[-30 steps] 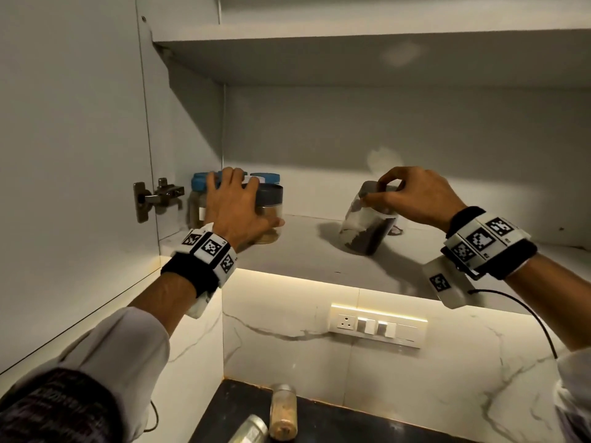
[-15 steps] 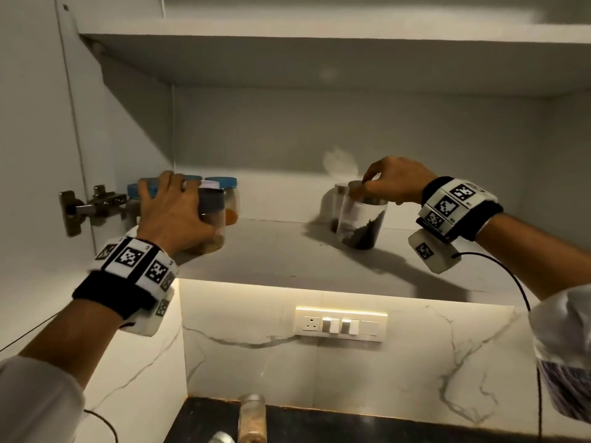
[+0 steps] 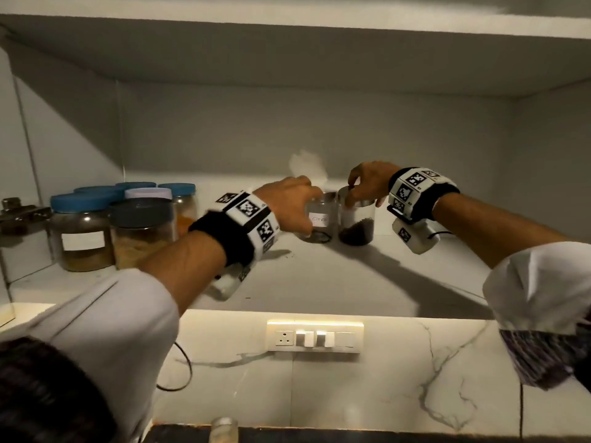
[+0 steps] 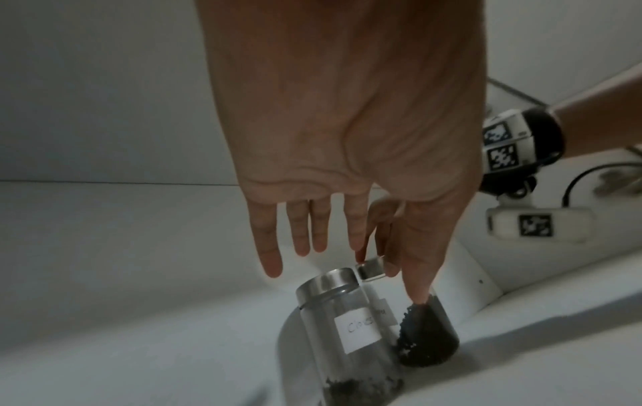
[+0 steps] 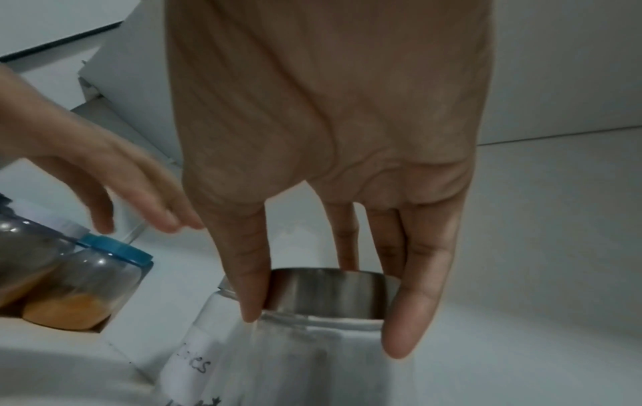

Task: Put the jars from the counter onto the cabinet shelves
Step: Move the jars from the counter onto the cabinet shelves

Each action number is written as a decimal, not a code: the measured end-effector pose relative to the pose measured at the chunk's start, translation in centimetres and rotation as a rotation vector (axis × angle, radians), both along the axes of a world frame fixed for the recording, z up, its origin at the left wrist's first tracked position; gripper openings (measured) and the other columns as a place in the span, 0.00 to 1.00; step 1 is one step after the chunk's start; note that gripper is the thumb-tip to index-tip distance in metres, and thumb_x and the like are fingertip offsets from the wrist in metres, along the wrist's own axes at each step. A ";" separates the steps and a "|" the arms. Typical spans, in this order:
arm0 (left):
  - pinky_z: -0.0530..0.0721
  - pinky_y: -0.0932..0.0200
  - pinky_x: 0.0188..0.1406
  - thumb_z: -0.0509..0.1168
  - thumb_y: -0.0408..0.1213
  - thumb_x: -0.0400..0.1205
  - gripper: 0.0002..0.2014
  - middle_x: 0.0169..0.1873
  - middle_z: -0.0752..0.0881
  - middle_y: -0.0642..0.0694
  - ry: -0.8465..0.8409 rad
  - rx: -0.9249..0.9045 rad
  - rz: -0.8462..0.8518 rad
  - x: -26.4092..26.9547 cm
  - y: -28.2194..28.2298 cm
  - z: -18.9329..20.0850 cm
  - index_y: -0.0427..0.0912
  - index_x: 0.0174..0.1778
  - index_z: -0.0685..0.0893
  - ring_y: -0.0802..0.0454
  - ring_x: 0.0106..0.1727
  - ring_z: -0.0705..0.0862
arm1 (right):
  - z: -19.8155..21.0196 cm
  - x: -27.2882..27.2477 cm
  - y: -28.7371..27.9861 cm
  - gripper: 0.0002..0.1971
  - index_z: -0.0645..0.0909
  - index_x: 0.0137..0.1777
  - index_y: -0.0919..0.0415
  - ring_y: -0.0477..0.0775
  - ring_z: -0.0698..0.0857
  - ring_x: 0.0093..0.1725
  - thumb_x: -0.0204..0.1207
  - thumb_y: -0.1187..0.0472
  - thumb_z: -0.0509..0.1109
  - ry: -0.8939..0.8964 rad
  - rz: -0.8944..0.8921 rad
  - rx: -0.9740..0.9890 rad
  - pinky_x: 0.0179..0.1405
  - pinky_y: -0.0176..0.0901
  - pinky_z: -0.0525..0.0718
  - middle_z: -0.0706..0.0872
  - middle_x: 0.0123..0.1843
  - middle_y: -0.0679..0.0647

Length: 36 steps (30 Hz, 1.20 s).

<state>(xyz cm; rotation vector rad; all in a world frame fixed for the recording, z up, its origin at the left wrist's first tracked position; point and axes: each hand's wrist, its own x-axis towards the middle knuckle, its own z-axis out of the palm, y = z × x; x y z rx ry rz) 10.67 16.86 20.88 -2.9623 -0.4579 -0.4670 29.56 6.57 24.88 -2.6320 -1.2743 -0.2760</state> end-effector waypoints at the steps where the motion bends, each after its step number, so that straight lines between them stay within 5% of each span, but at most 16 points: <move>1: 0.83 0.41 0.68 0.78 0.46 0.73 0.39 0.70 0.78 0.46 0.003 0.020 0.000 1.4 0.1 0.4 0.50 0.82 0.74 0.43 0.73 0.77 | -0.1 0.6 0.3 0.29 0.85 0.70 0.56 0.59 0.88 0.44 0.71 0.46 0.82 0.003 0.005 0.004 0.62 0.61 0.91 0.89 0.60 0.58; 6: 0.81 0.40 0.71 0.77 0.42 0.74 0.42 0.77 0.75 0.42 0.055 0.039 0.057 5.9 1.7 1.1 0.46 0.85 0.69 0.40 0.77 0.75 | -1.1 2.8 0.7 0.23 0.86 0.69 0.60 0.62 0.90 0.44 0.80 0.45 0.73 -0.011 0.017 0.004 0.64 0.57 0.90 0.91 0.61 0.59; 9: 0.84 0.41 0.69 0.78 0.38 0.73 0.41 0.73 0.79 0.42 0.079 0.012 0.093 7.0 2.6 0.4 0.46 0.84 0.71 0.39 0.72 0.80 | -2.0 3.6 0.7 0.24 0.84 0.69 0.59 0.62 0.95 0.44 0.81 0.44 0.73 0.023 0.037 0.038 0.59 0.57 0.93 0.90 0.59 0.59; 12: 0.86 0.42 0.63 0.76 0.37 0.73 0.34 0.67 0.82 0.42 0.035 0.028 0.084 7.1 2.9 0.3 0.47 0.78 0.77 0.38 0.66 0.84 | -2.5 3.7 1.0 0.30 0.82 0.70 0.61 0.64 0.93 0.54 0.81 0.37 0.72 -0.077 0.024 0.046 0.62 0.54 0.90 0.91 0.61 0.60; 15: 0.85 0.45 0.57 0.76 0.37 0.73 0.33 0.64 0.83 0.42 0.043 0.039 0.100 6.8 3.1 0.5 0.46 0.76 0.78 0.38 0.63 0.84 | -2.6 3.2 1.6 0.31 0.82 0.65 0.63 0.62 0.89 0.49 0.81 0.33 0.70 -0.171 0.025 0.044 0.53 0.48 0.87 0.90 0.52 0.59; 19: 0.86 0.40 0.64 0.78 0.38 0.71 0.38 0.70 0.82 0.43 0.070 0.004 0.131 6.5 2.8 0.1 0.46 0.79 0.74 0.39 0.66 0.84 | -2.6 3.1 1.9 0.31 0.83 0.58 0.62 0.61 0.84 0.48 0.79 0.30 0.69 -0.201 0.001 0.025 0.46 0.47 0.78 0.88 0.50 0.59; 23: 0.83 0.39 0.68 0.81 0.43 0.70 0.46 0.75 0.77 0.42 0.075 -0.020 0.137 6.1 2.4 -0.6 0.45 0.84 0.67 0.38 0.72 0.79 | -2.2 2.9 0.8 0.37 0.83 0.67 0.63 0.62 0.82 0.50 0.77 0.28 0.69 -0.230 -0.005 0.091 0.48 0.47 0.78 0.86 0.53 0.58; 33: 0.84 0.41 0.66 0.78 0.45 0.72 0.46 0.78 0.74 0.43 0.039 0.016 0.155 5.1 1.8 -0.6 0.47 0.86 0.64 0.38 0.74 0.79 | -2.2 0.8 2.0 0.27 0.85 0.52 0.56 0.59 0.84 0.43 0.79 0.30 0.69 -0.255 -0.121 0.084 0.40 0.45 0.78 0.83 0.40 0.53; 36: 0.85 0.41 0.65 0.78 0.42 0.72 0.43 0.78 0.75 0.43 0.045 0.021 0.157 5.0 2.0 -0.9 0.46 0.83 0.67 0.38 0.72 0.81 | -2.1 0.7 2.7 0.23 0.83 0.49 0.55 0.60 0.85 0.44 0.79 0.33 0.70 -0.187 -0.134 0.051 0.42 0.46 0.79 0.85 0.43 0.54</move>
